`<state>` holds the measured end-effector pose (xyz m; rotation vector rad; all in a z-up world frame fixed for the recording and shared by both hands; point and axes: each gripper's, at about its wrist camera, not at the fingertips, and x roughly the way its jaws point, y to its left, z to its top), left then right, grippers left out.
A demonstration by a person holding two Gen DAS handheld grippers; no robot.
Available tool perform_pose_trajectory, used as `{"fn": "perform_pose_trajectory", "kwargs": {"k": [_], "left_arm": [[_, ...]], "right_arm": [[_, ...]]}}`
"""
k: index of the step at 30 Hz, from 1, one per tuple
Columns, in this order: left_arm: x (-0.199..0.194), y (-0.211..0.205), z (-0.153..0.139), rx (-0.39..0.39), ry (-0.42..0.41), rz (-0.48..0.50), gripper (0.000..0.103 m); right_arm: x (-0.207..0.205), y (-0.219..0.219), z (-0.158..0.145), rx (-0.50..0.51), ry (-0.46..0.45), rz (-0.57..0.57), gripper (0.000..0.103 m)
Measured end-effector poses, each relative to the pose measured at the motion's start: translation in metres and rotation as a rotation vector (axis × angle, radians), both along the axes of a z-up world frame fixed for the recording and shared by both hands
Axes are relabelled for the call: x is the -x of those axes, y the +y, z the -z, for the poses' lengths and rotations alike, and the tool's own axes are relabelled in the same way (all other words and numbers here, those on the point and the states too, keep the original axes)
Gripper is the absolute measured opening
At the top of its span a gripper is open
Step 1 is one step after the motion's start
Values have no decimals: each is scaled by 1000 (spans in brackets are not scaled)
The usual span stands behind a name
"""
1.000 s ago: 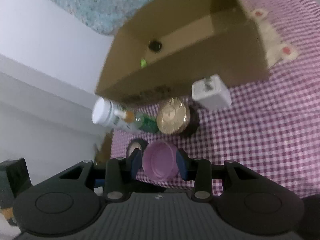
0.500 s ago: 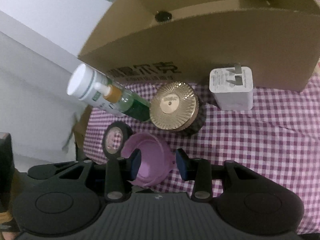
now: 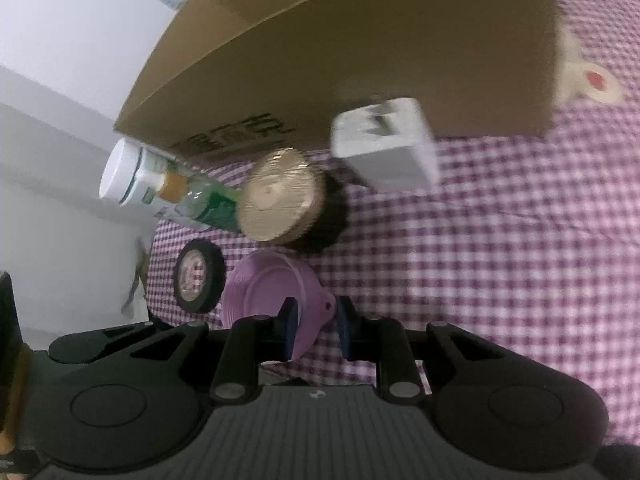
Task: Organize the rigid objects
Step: 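Move the right tool back toward the pink lid, then close the right tool on the rim of the pink lid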
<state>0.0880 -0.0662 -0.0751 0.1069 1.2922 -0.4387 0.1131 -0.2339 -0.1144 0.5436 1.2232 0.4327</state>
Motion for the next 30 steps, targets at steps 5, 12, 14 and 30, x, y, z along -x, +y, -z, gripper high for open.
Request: {"fn": "perform_pose_trajectory", "kwargs": {"k": [5,12,14,30], "left_arm": [[2,-26,3,16,-7,68,63],[10,-44,-2,-8,-49,136,63],[9,-46,-2,-22,-56,146,63],[-8,-65,5,-55,-45,198,67]], "right_arm": [[12,-32,1,-4,13,63,22],[23,-64,2,16,19,137,22],[21,-69,3,18,18,150,22],[16,-53,-5,79,-6,82,23]]}}
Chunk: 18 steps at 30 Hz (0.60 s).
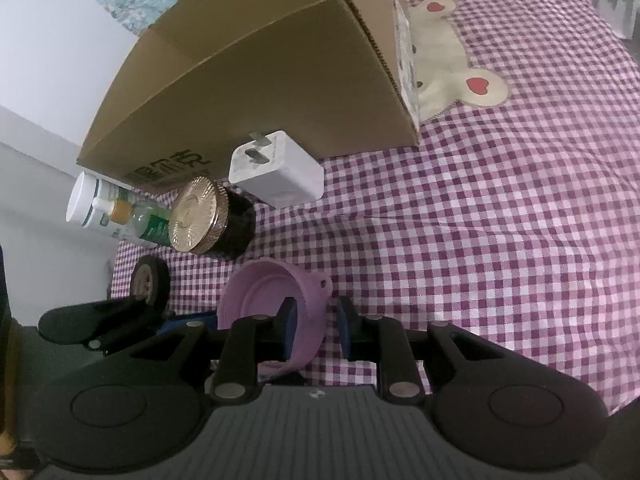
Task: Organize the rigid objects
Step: 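Close the right tool on the rim of the pink lid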
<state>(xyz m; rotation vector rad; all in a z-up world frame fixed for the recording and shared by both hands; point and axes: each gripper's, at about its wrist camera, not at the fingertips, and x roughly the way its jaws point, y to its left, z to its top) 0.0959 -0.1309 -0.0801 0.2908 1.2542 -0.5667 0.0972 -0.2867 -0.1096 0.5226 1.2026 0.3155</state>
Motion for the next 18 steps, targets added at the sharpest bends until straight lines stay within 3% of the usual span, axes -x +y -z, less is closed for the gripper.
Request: {"fn": "perform_pose_trajectory", "kwargs": {"k": [18], "left_arm": [[2,4,-10,0,-36,-20,67]], "right_arm": [[2,0,0,-25,-28,31,22]]}}
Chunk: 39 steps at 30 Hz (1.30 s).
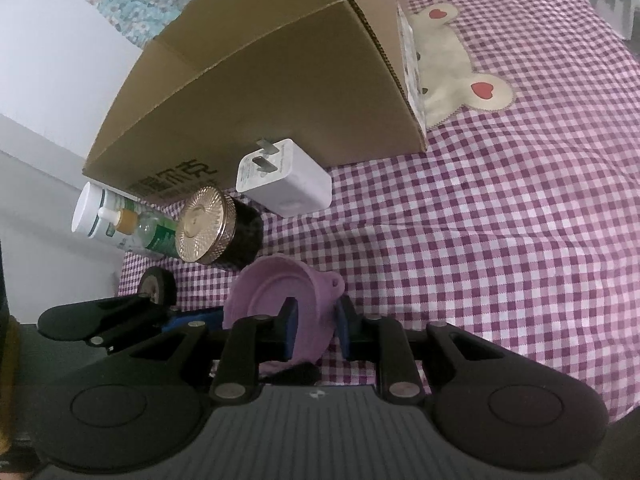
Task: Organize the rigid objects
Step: 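Close the right tool on the rim of the pink lid, then carry the pink lid into the box and open the right tool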
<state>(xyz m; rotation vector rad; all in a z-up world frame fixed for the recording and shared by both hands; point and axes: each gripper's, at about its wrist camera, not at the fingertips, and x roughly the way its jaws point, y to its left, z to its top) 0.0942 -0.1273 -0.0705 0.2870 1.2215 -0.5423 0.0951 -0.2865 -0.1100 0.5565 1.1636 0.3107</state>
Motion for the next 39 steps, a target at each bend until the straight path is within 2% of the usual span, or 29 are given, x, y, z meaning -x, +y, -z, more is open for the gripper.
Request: {"fn": "perform_pose_trajectory", "kwargs": {"k": [6,12,21,26,31,34,36,39], "left_arm": [[9,0,-13,13,-31,7,67],[20,1,-35,42,-79,12,66],[37,13,-89,107,-193,0,67],[29,22,-116,136,-252,-38,66],[0,33,-142,139,-289,-93,66],[-27,39,-153,124,-307,-136,66],[-49,41,-155,90,-297,-167,66],[-83,44,-152,59,-267,-200,67]], "right_arm": [[7,0,-10,0,-17,17,22],[22,-8,-32,11,-51,31,22],[44,-17,-90,18,-169,53,23],[38,-15,-125,13,-256,43,23],[11,-4,-156,11,-335,1,23],[-20,4,-168,0,-361,-35,23],[-48,10,-169,-7,-356,-68,23],[-100,16,-158,-56,-284,-116,23]]}}
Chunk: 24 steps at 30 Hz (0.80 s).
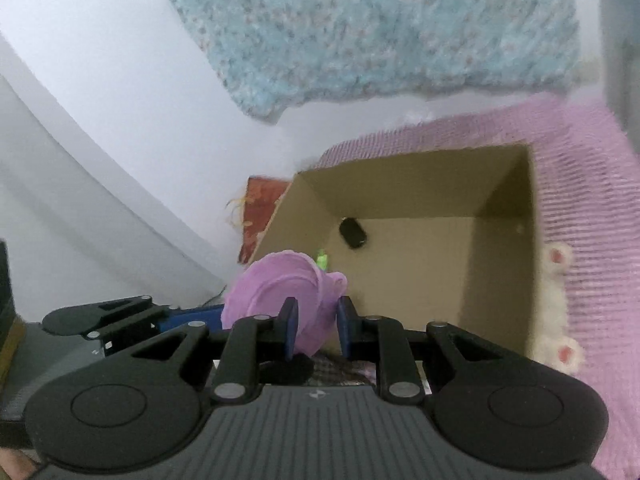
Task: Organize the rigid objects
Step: 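Carry the pink lid into the box and open the right tool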
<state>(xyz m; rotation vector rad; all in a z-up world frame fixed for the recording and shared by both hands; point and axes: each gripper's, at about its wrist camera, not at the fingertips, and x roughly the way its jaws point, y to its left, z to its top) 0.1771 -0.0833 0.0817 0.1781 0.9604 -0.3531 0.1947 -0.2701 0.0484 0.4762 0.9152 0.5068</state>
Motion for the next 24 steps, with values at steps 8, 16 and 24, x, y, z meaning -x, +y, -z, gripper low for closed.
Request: {"fn": "perform_pose_trajectory", "kwargs": {"k": [8,16,24], "left_arm": [[-88,6,43,-51,156,-95,67],[-124,11,82,-137,230,-157,67],[-131,9,93,-163,252,-166,67]], "right_arm": [[-115,27,54,13,185,-80,23],[-179,49,116,-30,360,-100,23],[-192,69,150,3,405,-116,24]]}}
